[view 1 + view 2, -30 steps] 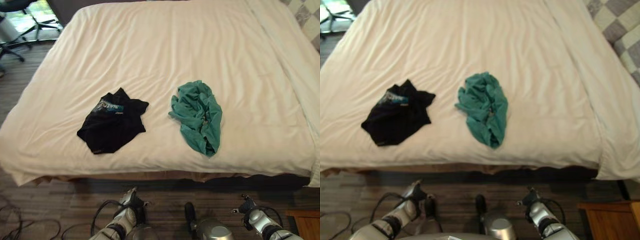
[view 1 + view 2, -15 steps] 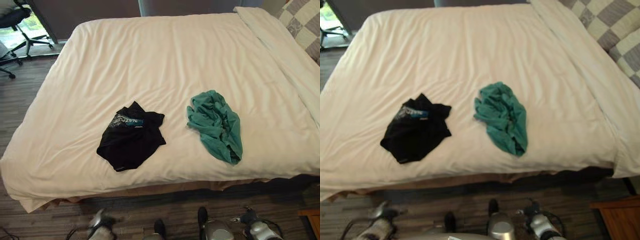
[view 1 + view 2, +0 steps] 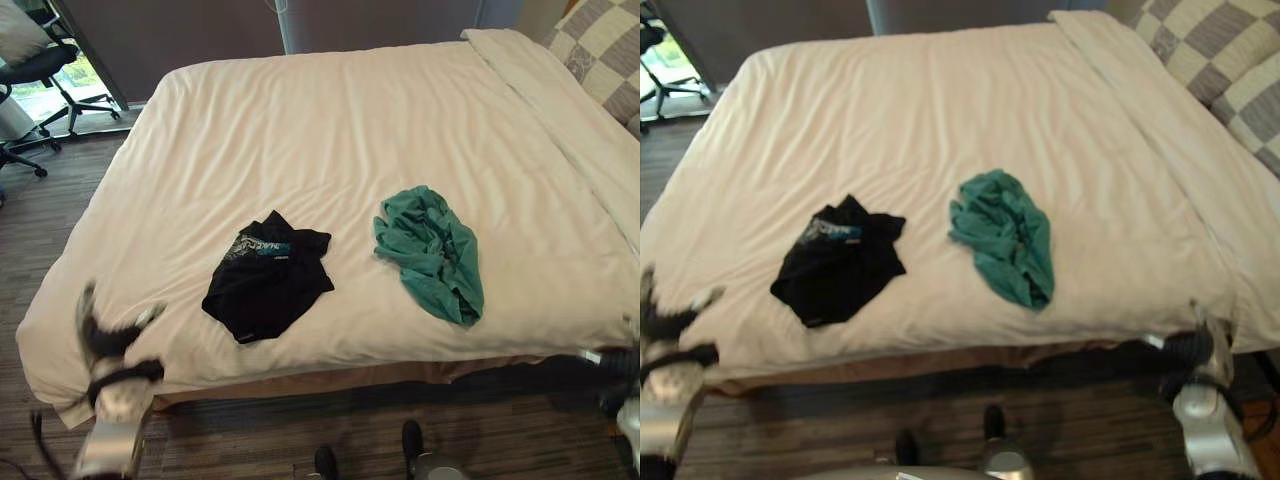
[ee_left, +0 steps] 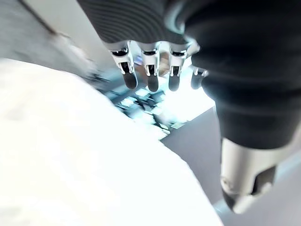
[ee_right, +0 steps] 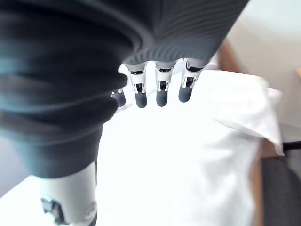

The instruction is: Tidy up the quilt and then pick up the clothes from the bed and put them into the laundry hamper.

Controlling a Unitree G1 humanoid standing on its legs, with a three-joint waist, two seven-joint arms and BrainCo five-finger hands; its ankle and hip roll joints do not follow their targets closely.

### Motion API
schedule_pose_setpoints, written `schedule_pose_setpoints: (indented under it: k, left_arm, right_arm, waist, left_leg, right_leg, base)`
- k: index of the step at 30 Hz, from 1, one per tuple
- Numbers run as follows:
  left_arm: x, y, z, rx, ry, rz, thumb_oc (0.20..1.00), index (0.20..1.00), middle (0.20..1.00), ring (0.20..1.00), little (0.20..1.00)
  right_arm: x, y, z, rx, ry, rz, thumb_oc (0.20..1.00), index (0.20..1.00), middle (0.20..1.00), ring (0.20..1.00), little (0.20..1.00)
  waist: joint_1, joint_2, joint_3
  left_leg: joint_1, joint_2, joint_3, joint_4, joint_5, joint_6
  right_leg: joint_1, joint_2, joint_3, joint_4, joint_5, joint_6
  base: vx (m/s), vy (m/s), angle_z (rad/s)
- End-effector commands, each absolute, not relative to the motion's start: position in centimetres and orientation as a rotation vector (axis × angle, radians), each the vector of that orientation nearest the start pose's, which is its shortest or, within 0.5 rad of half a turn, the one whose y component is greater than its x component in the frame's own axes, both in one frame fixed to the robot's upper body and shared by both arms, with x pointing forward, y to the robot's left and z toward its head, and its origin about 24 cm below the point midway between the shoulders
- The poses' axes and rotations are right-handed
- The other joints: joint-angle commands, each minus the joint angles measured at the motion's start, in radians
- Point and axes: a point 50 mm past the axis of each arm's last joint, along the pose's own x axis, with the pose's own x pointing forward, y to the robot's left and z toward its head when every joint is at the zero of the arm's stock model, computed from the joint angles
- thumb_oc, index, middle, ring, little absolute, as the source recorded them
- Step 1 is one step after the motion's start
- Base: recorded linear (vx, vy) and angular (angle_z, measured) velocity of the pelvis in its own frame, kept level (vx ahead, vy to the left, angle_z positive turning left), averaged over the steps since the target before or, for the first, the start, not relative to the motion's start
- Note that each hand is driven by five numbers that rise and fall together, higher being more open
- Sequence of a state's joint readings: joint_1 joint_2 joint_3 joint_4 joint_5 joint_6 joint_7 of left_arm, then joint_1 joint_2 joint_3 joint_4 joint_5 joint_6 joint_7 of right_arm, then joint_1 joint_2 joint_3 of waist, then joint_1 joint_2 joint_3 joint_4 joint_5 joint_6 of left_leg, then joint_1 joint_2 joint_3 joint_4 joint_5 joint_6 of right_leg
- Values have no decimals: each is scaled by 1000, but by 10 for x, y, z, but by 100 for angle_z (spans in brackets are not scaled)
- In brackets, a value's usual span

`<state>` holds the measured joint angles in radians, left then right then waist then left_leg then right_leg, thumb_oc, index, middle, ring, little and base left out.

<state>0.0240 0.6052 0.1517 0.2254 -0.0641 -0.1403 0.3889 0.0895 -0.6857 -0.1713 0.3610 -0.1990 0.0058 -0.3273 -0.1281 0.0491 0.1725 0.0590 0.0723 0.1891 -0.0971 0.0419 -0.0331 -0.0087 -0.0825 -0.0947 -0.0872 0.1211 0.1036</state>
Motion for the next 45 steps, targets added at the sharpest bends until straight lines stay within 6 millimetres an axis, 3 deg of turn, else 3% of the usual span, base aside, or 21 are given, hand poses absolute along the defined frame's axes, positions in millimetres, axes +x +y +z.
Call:
schedule_pose_setpoints:
  k: [1,2,4,6,7,8,10,13,14,15,16,18,20,25,27,31,36,39,43,44,45]
  left_arm:
    - [262,317,84,715,-69,463,1000,1000,1000,1000,1000]
    - [262,316,84,714,-70,463,1000,1000,1000,1000,1000]
    - [285,291,63,780,27,352,1000,1000,1000,1000,1000]
    - [293,284,58,808,50,327,1000,1000,1000,1000,1000]
    - [304,273,45,850,121,293,1000,1000,1000,1000,1000]
    - [306,272,46,849,116,293,1000,1000,1000,1000,1000]
    - [314,271,16,881,307,293,1000,1000,1000,1000,1000]
    - [311,280,1,904,438,321,1000,1000,1000,1000,1000]
    - [310,283,0,943,467,319,724,724,724,724,724]
    - [306,288,-5,971,503,323,235,235,235,235,235]
    - [306,288,-5,971,502,322,200,200,200,200,200]
    - [279,303,-31,966,656,315,200,200,200,200,200]
    - [272,304,-38,945,684,305,200,200,200,200,200]
    - [216,298,-83,807,819,277,200,200,200,200,200]
    - [202,297,-92,782,852,272,200,200,200,200,200]
    - [163,282,-116,696,924,255,200,200,200,200,200]
    - [158,253,-121,583,842,181,200,200,200,200,200]
    - [161,243,-120,561,808,146,200,200,200,200,200]
    - [187,212,-106,491,666,33,200,200,200,200,200]
    - [190,209,-105,488,654,14,200,200,200,200,200]
    - [193,205,-103,488,641,-9,200,200,200,200,200]
  right_arm:
    - [251,-339,84,-1012,39,-465,1000,1000,1000,1000,1000]
    - [251,-339,84,-1012,39,-466,1000,1000,1000,1000,1000]
    - [277,-309,107,-1029,-98,-380,1000,1000,1000,1000,1000]
    - [282,-301,114,-1039,-138,-359,1000,1000,1000,1000,1000]
    - [289,-283,126,-1048,-222,-311,1000,1000,1000,1000,1000]
    - [290,-283,127,-1049,-224,-315,1000,1000,1000,1000,1000]
    - [298,-259,140,-1041,-326,-257,1000,1000,1000,1000,1000]
    - [296,-252,145,-1056,-363,-234,1000,1000,1000,1000,1000]
    - [294,-253,147,-1077,-372,-228,1000,1000,1000,1000,1000]
    - [292,-253,148,-1084,-379,-229,1000,1000,1000,1000,1000]
    - [292,-254,148,-1084,-378,-229,1000,1000,1000,1000,1000]
    - [287,-260,149,-1110,-377,-228,1000,1000,1000,1000,1000]
    - [286,-263,148,-1127,-366,-228,1000,1000,1000,1000,1000]
    - [293,-261,163,-1228,-397,-187,1000,1000,1000,1000,1000]
    - [299,-256,166,-1248,-405,-164,1000,1000,1000,1000,1000]
    - [333,-240,182,-1378,-412,-108,1000,1000,1000,1000,1000]
    - [376,-230,197,-1488,-329,-90,1000,1000,1000,1000,1000]
    - [386,-234,196,-1492,-270,-109,1000,1000,1000,1000,1000]
    - [396,-252,156,-1437,9,-123,1000,1000,1000,1000,1000]
    - [396,-254,143,-1423,75,-107,774,774,774,774,774]
    - [394,-259,134,-1402,134,-105,200,200,200,200,200]
  waist:
    - [-9,-54,53]
    - [-8,-53,54]
    - [-24,-54,79]
    - [-27,-53,87]
    - [-41,-56,103]
    - [-38,-54,103]
    - [-61,-59,134]
    - [-67,-63,142]
    - [-67,-64,147]
    - [-67,-66,151]
    - [-67,-65,150]
    - [-64,-67,159]
    - [-61,-65,156]
    - [-26,-48,155]
    - [-19,-45,153]
    - [38,-28,147]
    - [96,-17,159]
    - [110,-9,163]
    - [149,15,170]
    - [152,21,170]
    - [155,25,170]
  left_leg:
    - [45,33,50,10,-100,-64]
    - [45,33,50,10,-100,-64]
    - [24,38,65,10,-91,-65]
    - [14,40,72,10,-88,-65]
    - [-3,43,82,10,-81,-67]
    - [-7,43,83,10,-81,-67]
    - [-48,48,102,10,-64,-70]
    - [-75,54,120,10,-55,-76]
    - [-85,57,124,10,-49,-78]
    - [-93,61,125,10,-46,-80]
    - [-93,61,125,10,-46,-80]
    - [-105,69,129,10,-36,-86]
    - [-109,71,126,10,-33,-88]
    - [-101,79,107,10,-31,-93]
    - [-99,78,101,10,-31,-94]
    - [-96,74,78,10,-28,-96]
    - [-122,70,36,10,-10,-104]
    - [-135,70,22,10,-3,-108]
    - [-168,68,-12,10,16,-118]
    - [-171,68,-17,10,18,-120]
    - [-174,67,-23,10,21,-121]
  right_leg:
    - [33,-88,13,0,-130,87]
    - [33,-88,13,0,-130,87]
    - [-5,-82,33,0,-118,84]
    - [-20,-80,38,0,-114,85]
    - [-45,-77,46,1,-106,86]
    - [-50,-77,48,2,-105,86]
    - [-108,-71,62,4,-84,92]
    - [-142,-64,64,2,-75,96]
    - [-151,-63,62,1,-72,98]
    - [-158,-61,58,0,-70,99]
    - [-159,-61,58,0,-70,99]
    - [-171,-59,51,0,-68,101]
    - [-175,-58,49,1,-68,99]
    - [-152,-61,27,5,-80,85]
    - [-147,-61,23,5,-81,82]
    - [-125,-66,0,2,-87,75]
    - [-122,-68,-33,0,-90,69]
    - [-124,-67,-47,0,-92,67]
    - [-126,-68,-84,0,-97,64]
    - [-125,-68,-89,0,-99,63]
    - [-122,-68,-94,0,-100,63]
  base:
    - [-36,-19,-19]
    - [-85,-19,-30]
    - [-97,-14,-26]
    - [-68,-12,-24]
    - [-77,-16,-23]
    - [-134,-15,-23]
    - [-107,-6,-25]
    - [-17,-29,-19]
    - [-10,-36,-6]
    - [-7,-30,-9]
    - [-1,-24,-10]
    - [10,-34,-10]
    - [27,-34,-11]
    - [40,-39,0]
    - [24,-25,8]
    - [17,-36,14]
    - [-17,-42,33]
    - [-32,-34,39]
    - [-34,-24,39]
    - [-21,-2,42]
    - [-7,1,33]
